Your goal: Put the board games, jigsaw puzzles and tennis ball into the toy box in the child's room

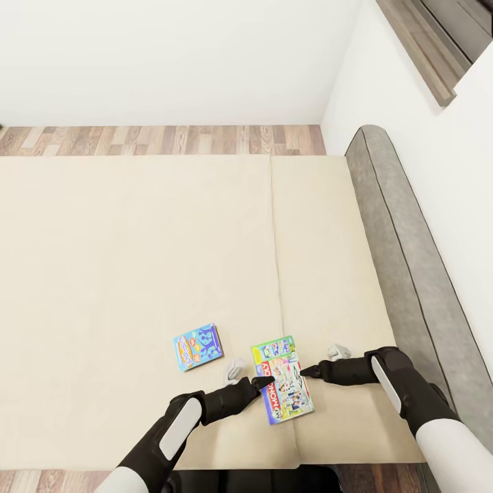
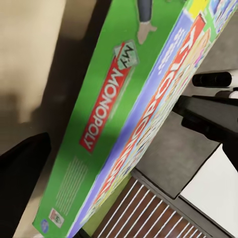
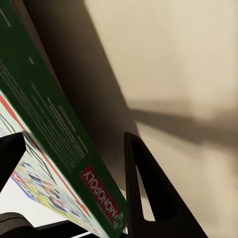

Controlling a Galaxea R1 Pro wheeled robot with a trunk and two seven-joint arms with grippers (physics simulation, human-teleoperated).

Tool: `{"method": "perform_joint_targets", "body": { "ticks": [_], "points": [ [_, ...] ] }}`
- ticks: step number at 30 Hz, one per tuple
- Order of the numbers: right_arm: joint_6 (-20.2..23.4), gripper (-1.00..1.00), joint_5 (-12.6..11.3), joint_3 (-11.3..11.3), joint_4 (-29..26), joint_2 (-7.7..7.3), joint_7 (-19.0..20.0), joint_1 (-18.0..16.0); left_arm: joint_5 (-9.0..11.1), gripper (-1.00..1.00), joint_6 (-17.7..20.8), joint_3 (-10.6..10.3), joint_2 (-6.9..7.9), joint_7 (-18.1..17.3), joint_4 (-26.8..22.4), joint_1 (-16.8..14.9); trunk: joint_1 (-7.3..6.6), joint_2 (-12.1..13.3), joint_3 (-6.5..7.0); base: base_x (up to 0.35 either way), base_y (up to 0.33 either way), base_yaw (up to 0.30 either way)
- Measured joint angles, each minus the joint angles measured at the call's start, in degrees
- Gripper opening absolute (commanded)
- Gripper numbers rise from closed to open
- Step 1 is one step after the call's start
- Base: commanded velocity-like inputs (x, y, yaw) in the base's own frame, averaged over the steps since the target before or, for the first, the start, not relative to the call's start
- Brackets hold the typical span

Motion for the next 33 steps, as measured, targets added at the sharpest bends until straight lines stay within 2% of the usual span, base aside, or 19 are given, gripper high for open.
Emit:
{"method": "perform_joint_targets", "body": {
  "ticks": [11,20,26,33],
  "points": [
    [0.0,1.0,0.1,0.0,0.0,0.01,0.0,0.0,-2.0,1.0,-0.5,0.1,-0.44,0.1,2.0,-0.7,0.0,0.0,0.0,0.0,0.0,0.0],
    [0.1,1.0,-0.4,0.2,0.3,0.58,-0.1,0.0,-2.4,1.0,-0.5,0.1,-0.71,0.1,2.3,-0.8,0.0,0.0,0.01,0.0,0.0,0.0],
    [0.7,1.0,-2.1,0.6,0.0,1.08,-3.0,0.0,-2.8,1.0,-0.6,0.1,-1.2,0.1,2.4,-1.2,-0.28,0.0,0.01,0.0,0.0,0.0],
    [1.1,1.0,-2.8,0.8,-0.3,1.22,-4.5,0.0,-3.5,1.0,-0.5,0.0,-1.5,0.4,2.5,-1.7,-0.48,0.0,0.0,0.0,0.0,0.0]
  ]
}}
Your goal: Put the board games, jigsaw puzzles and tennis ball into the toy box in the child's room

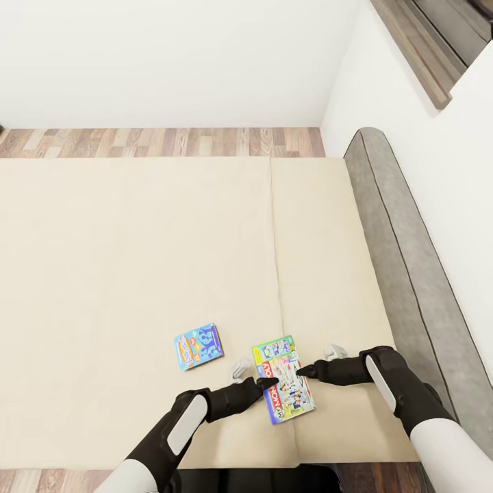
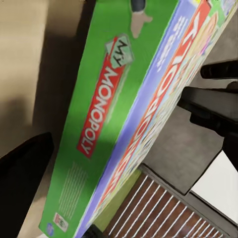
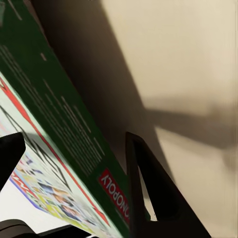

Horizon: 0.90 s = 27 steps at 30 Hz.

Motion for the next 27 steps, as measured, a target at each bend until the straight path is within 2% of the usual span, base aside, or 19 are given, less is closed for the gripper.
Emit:
{"method": "perform_joint_targets", "body": {
  "ticks": [5,11,16,17,20,27],
  "points": [
    [0.0,1.0,0.0,0.0,0.0,0.01,-0.1,0.0,-1.0,1.0,-0.3,0.0,-0.27,0.3,0.4,-0.8,-0.05,0.0,0.0,0.0,0.0,0.0],
    [0.0,1.0,-0.1,0.1,-0.2,-0.01,-0.5,0.0,-0.5,1.0,-0.2,-0.5,-0.6,0.4,0.0,-1.6,-0.15,0.0,0.0,0.0,0.0,0.0],
    [0.1,1.0,-0.3,0.1,-0.3,-0.14,-0.7,0.0,-0.1,1.0,-0.3,-3.0,-0.9,1.0,0.0,-3.5,-0.24,0.0,0.0,0.0,0.0,0.0],
    [0.1,1.0,-0.1,0.1,-0.4,-0.15,-0.6,0.0,-0.1,1.0,-0.3,-3.0,-0.89,1.0,0.0,-3.5,-0.22,0.0,0.0,0.0,0.0,0.0],
    [0.0,1.0,0.0,0.1,0.0,-0.55,1.0,-0.1,0.1,1.0,-0.3,-4.2,-1.12,1.7,0.0,-4.4,-0.02,0.0,0.0,0.0,0.0,0.0],
    [-0.3,1.0,1.8,0.4,0.4,-1.88,3.7,-1.3,1.6,1.0,0.0,-5.2,-1.29,1.9,-0.1,-5.1,0.47,0.0,0.0,0.0,0.0,0.0]
  ]
}}
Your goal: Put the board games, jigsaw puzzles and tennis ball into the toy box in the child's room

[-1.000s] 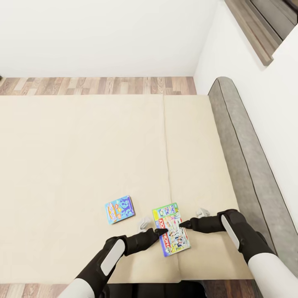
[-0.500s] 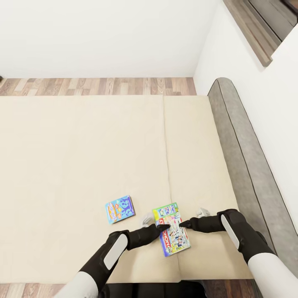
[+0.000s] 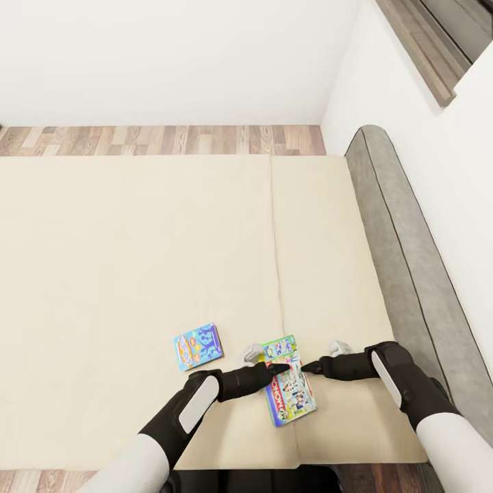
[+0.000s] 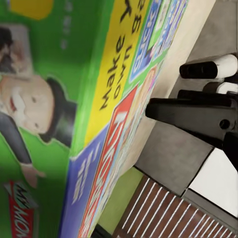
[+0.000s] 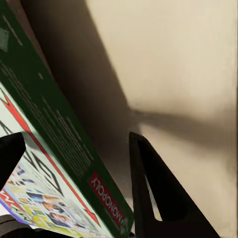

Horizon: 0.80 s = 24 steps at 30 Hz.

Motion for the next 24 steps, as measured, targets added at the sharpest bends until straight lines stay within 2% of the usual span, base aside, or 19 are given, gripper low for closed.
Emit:
{"method": "perform_joint_targets", "body": {
  "ticks": [2,5,9,16,24],
  "points": [
    [-0.9,1.0,1.7,0.3,0.0,-0.82,0.8,-0.5,0.1,1.0,0.0,-0.2,-0.03,0.1,0.0,-0.1,0.01,0.0,0.0,0.0,0.0,0.0],
    [-1.0,1.0,2.3,1.6,-0.1,-2.02,1.7,-1.1,0.1,1.0,0.0,-0.3,-0.05,0.2,0.0,-0.2,0.01,0.0,0.0,0.0,0.0,0.0],
    [-1.0,1.0,2.6,2.5,-0.1,-2.85,2.2,-1.4,0.1,1.0,0.0,-0.4,-0.05,0.2,0.0,-0.3,0.01,0.0,0.0,0.0,0.0,0.0],
    [-1.0,1.0,2.8,3.2,-0.1,-3.5,2.6,-1.6,0.2,1.0,0.0,-0.4,-0.01,0.2,0.0,-0.3,0.01,0.0,0.0,0.0,0.0,0.0],
    [-1.1,1.0,3.0,3.5,-0.1,-3.27,2.8,-1.7,0.2,1.0,0.0,-0.4,0.01,0.2,0.0,-0.3,0.01,0.0,0.0,0.0,0.0,0.0]
  ]
}}
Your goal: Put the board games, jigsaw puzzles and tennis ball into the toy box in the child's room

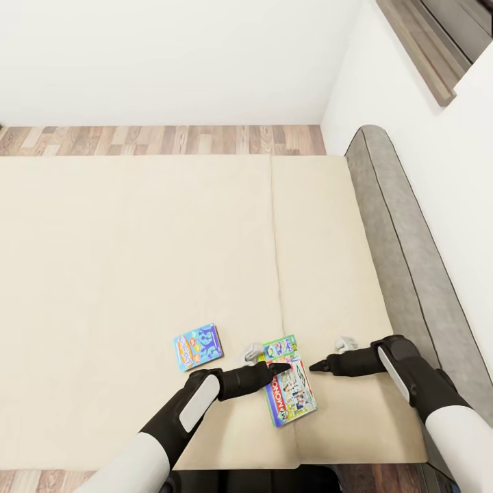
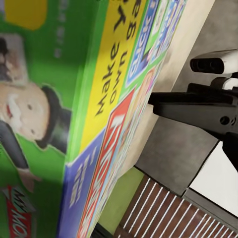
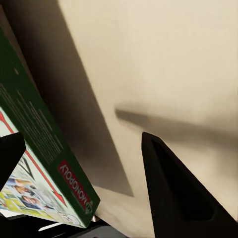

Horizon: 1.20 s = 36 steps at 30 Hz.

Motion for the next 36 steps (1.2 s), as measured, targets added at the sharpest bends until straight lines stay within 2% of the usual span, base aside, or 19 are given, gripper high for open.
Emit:
{"method": "perform_joint_targets", "body": {
  "ticks": [8,17,20,29,36],
  "points": [
    [-0.1,1.0,-0.1,1.1,0.2,0.38,0.1,0.0,0.0,1.0,0.0,0.0,0.0,0.0,0.0,0.0,0.0,0.0,0.0,0.0,0.0,0.0],
    [-0.1,1.0,-0.9,4.7,0.5,0.67,0.2,0.0,-0.2,1.0,-0.1,0.0,-0.05,0.0,0.0,0.0,0.0,0.0,0.0,0.0,0.0,0.0],
    [0.1,1.0,-1.3,5.7,0.6,1.25,0.3,0.0,-0.6,1.0,-0.1,0.0,-0.03,0.0,0.0,0.0,-0.01,0.0,0.01,0.0,0.0,0.0],
    [0.1,1.0,-1.6,5.5,0.7,1.58,0.3,0.1,-1.3,1.0,-0.6,-0.6,0.2,-0.7,-0.6,0.2,-0.01,0.0,0.01,0.0,0.0,0.0],
    [0.2,1.0,-1.7,5.3,0.7,1.83,0.4,0.2,-1.5,1.0,-2.2,-1.7,0.96,-3.1,-0.7,0.4,-0.01,0.0,0.0,0.0,0.0,0.0]
  ]
}}
